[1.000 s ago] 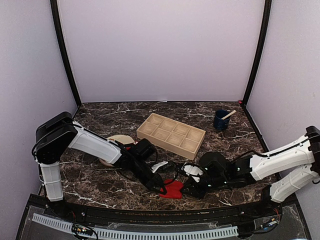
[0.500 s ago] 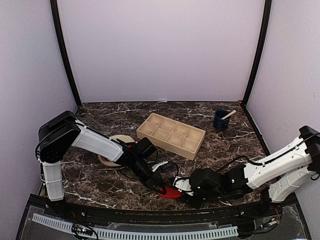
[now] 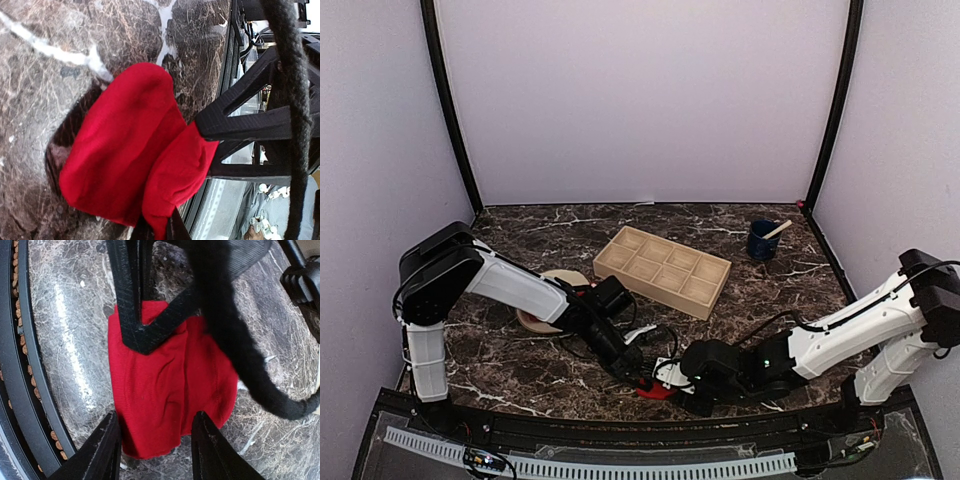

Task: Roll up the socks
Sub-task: Roll the sock at the center of the board.

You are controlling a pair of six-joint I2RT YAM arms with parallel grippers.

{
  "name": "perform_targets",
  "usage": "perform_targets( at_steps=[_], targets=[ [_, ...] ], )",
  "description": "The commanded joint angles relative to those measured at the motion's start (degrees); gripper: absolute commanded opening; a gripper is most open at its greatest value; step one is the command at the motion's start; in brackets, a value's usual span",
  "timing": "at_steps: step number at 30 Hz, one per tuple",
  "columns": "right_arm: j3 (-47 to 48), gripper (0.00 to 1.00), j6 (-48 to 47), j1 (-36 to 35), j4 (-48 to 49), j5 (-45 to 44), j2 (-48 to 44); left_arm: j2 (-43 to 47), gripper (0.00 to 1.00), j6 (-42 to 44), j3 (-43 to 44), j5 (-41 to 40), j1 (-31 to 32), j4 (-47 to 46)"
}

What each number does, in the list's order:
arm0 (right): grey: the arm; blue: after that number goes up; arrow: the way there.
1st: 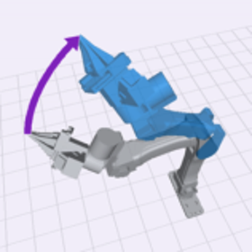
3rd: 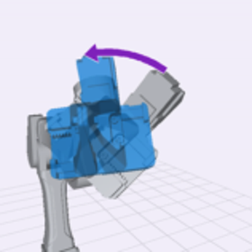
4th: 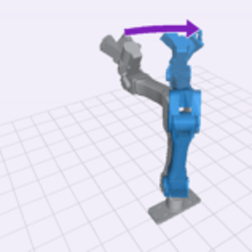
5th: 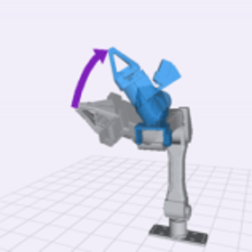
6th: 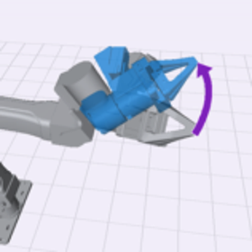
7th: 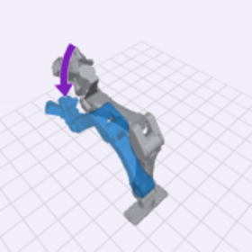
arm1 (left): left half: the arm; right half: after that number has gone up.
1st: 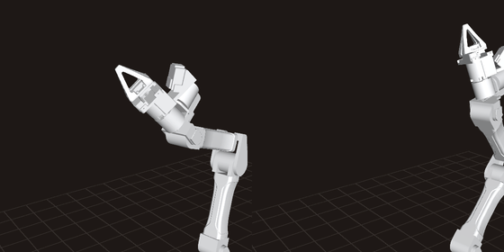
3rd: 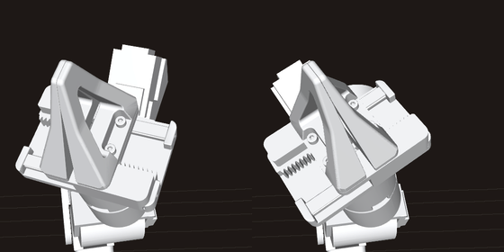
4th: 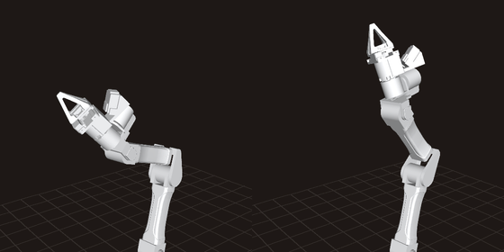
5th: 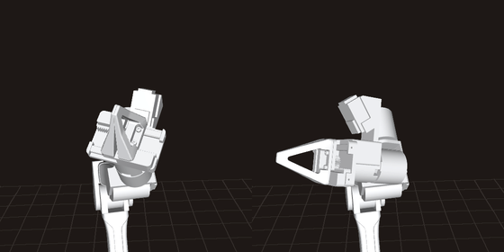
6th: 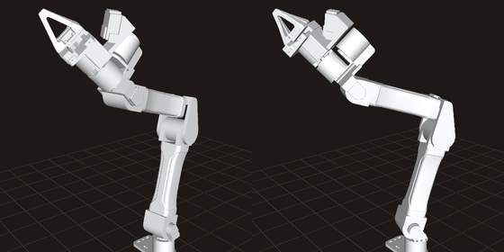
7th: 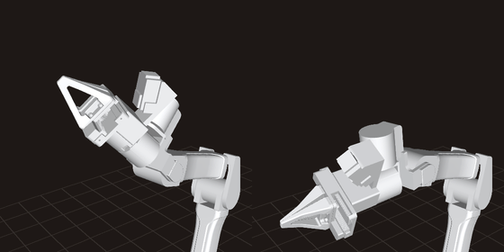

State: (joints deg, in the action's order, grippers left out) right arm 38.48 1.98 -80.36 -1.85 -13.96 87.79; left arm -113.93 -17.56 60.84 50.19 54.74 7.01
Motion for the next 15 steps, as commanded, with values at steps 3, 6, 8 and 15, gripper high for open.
perform_targets(
  at_steps=[3, 6, 8, 15],
  targets=[
    [1.4, 0.44, -1.0, -0.6, -0.7, 1.9, 1.3, -0.7, 0.0, 1.4, 1.4, 1.3, -0.3, 1.9],
    [1.5, 0.44, -0.9, -0.6, -1.2, 2.6, 1.7, -0.9, 0.0, 1.6, 1.6, 1.4, -0.4, 2.0],
    [1.5, 0.42, -0.9, -0.6, -1.4, 3.0, 2.0, -0.9, 0.0, 1.6, 1.6, 1.5, -0.4, 2.1],
    [2.3, 0.27, -0.9, -0.6, -2.2, 3.3, 3.1, -0.9, 0.0, 1.6, 1.7, 1.6, -0.4, 2.1]
  ],
)
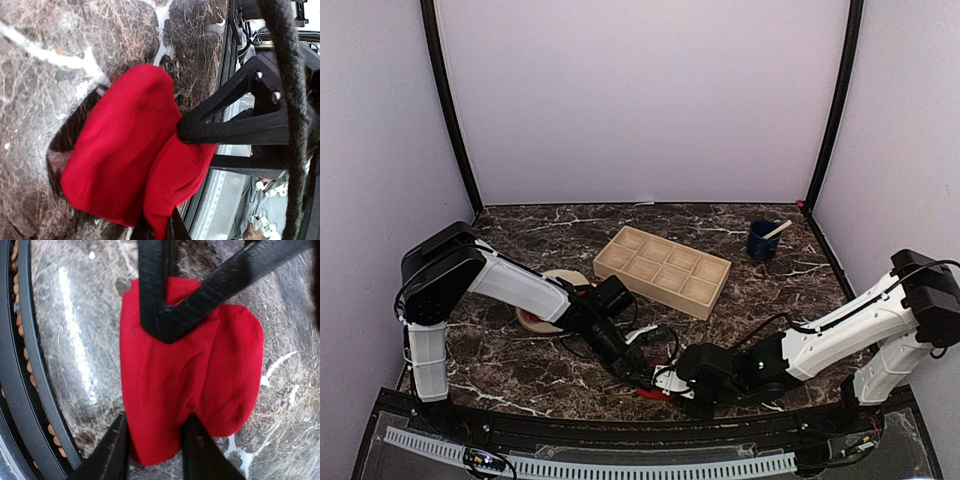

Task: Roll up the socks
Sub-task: Roll the sock at the center of the board.

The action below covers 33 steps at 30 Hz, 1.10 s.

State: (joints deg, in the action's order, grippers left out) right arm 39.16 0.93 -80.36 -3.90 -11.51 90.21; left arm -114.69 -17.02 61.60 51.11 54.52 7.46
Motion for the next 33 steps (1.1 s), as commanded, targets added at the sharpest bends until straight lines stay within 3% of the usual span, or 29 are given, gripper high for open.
perform_targets(
  at_steps=[1, 5, 7, 12, 22, 33],
  targets=[
    [1.7, 0.22, 0.2, -0.6, -0.1, 0.9, 0.7, -0.2, 0.0, 1.0, 1.0, 0.6, -0.2, 1.6],
    [2.2, 0.03, 0.3, -0.6, -0.7, 1.0, 2.5, -0.2, 0.0, 0.7, 0.7, 0.3, -0.2, 1.3],
    [2.4, 0.0, 0.6, -0.6, -1.0, 1.2, 2.7, 0.2, 0.0, 0.2, 0.4, 0.1, -0.2, 0.7],
    [2.2, 0.0, 2.4, 0.0, -1.3, 3.1, 2.8, 3.5, 0.11, -1.9, -1.8, -3.0, -1.0, -2.5],
    [0.5, 0.0, 6.1, 5.4, 0.9, 13.1, 1.5, 13.1, 0.14, -6.6, -9.9, -9.8, -3.2, -13.5],
    [-1.3, 0.0, 9.2, 10.8, 3.7, 24.5, 1.5, 14.8, 0.21, -8.0, -14.2, -6.8, -3.3, -18.9]
  ],
)
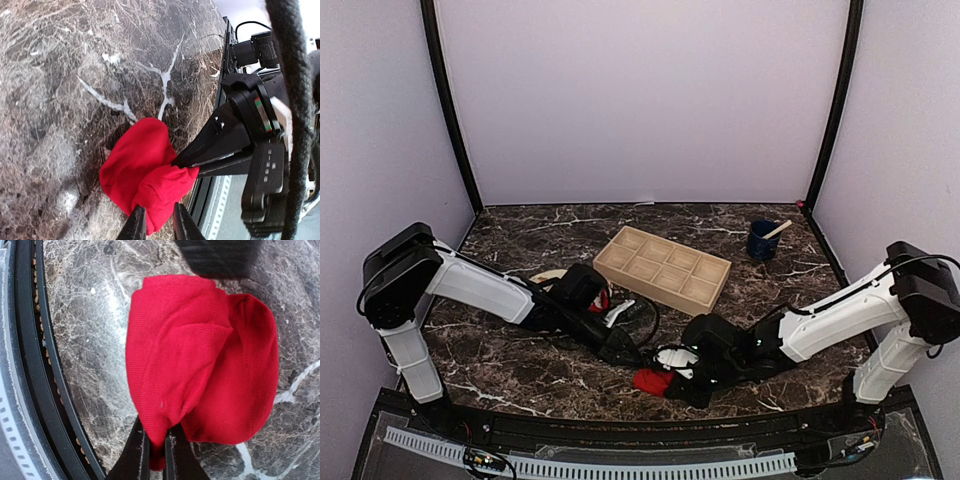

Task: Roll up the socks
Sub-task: Roll the sock at the center of the board.

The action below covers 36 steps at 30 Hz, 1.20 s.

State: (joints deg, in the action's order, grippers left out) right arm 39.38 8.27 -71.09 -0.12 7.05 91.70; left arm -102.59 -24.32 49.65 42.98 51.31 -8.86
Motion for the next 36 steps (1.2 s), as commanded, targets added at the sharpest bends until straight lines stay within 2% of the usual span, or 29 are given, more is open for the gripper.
perform_targets(
  at_steps=[1, 9, 15, 17, 23, 28, 36],
  targets=[
    [-1.6, 0.0, 2.2, 2.0, 0.2, 7.2, 0.0, 3.1, 0.22, -0.8, -2.8, 1.1, -0.1, -3.1],
    [-2.4, 0.0, 4.6, 7.2, 2.4, 17.6, 0.3, 5.6, 0.27, 0.3, -5.8, 1.2, -0.1, -7.5],
    [-2.3, 0.0, 7.7, 11.8, 5.1, 28.6, 2.9, 6.7, 0.29, 0.9, -7.5, 2.7, 0.0, -11.2],
    [-2.3, 0.0, 8.8, 13.0, 6.0, 32.2, 4.0, 6.9, 0.33, 1.8, -7.6, 3.1, 0.2, -11.2],
    [-2.7, 0.0, 12.7, 16.4, 9.3, 40.2, 7.5, 7.1, 0.48, 6.9, -5.9, 1.7, 2.5, -6.6],
    [-2.7, 0.0, 14.8, 17.5, 11.2, 44.6, 9.3, 5.8, 0.53, 11.4, -3.6, -1.1, 4.6, -1.0],
    [-2.1, 0.0, 14.2, 18.0, 9.9, 46.0, 10.5, 4.0, 0.58, 17.8, -0.1, -9.2, 7.8, 5.7]
  ],
)
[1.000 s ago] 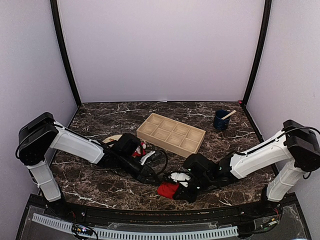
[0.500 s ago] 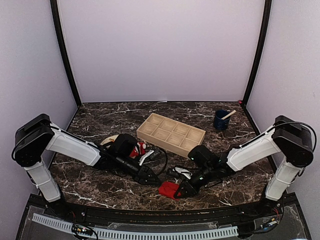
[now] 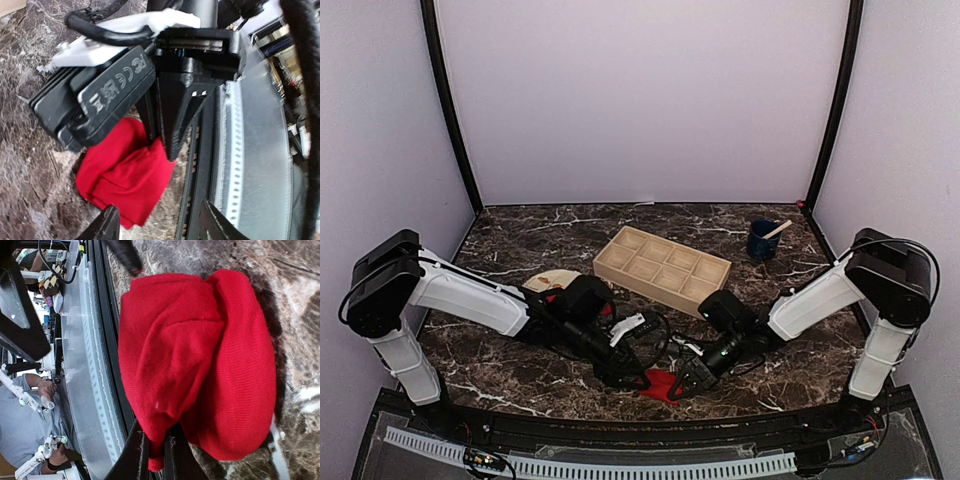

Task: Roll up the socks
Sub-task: Roll the sock at the center of the board.

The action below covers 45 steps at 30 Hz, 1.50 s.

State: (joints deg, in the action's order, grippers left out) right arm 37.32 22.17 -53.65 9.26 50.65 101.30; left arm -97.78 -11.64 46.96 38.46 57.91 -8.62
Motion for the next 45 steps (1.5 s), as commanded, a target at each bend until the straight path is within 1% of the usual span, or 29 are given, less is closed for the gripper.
perform_targets(
  at_steps=[1, 15, 25, 31, 35, 40, 45],
  targets=[
    [0.0, 0.0, 0.2, 0.6, 0.3, 2.4, 0.9, -1.0, 0.59, 5.6, 2.8, -5.3, 1.4, 5.9],
    [1.5, 0.0, -2.2, 0.6, -3.2, 3.0, 2.7, -0.9, 0.62, 12.4, 4.4, -12.0, 5.0, 8.4],
    [2.1, 0.0, -3.0, 0.6, -4.2, 3.4, 3.1, -1.7, 0.62, 15.4, 6.0, -14.2, 7.5, 9.9],
    [2.3, 0.0, -3.0, 0.6, -4.4, 3.8, 3.4, -3.4, 0.6, 16.6, 7.2, -15.6, 8.9, 11.2],
    [2.4, 0.0, -3.3, 0.6, -4.8, 3.8, 3.4, -4.6, 0.53, 17.1, 7.9, -17.3, 9.5, 12.3],
    [2.5, 0.0, -3.6, 0.6, -5.3, 3.6, 3.4, -6.5, 0.37, 17.9, 9.2, -19.0, 10.4, 14.2],
    [2.5, 0.0, -3.7, 0.7, -5.5, 3.3, 3.5, -6.8, 0.24, 18.0, 9.2, -19.6, 10.8, 14.7]
  ],
)
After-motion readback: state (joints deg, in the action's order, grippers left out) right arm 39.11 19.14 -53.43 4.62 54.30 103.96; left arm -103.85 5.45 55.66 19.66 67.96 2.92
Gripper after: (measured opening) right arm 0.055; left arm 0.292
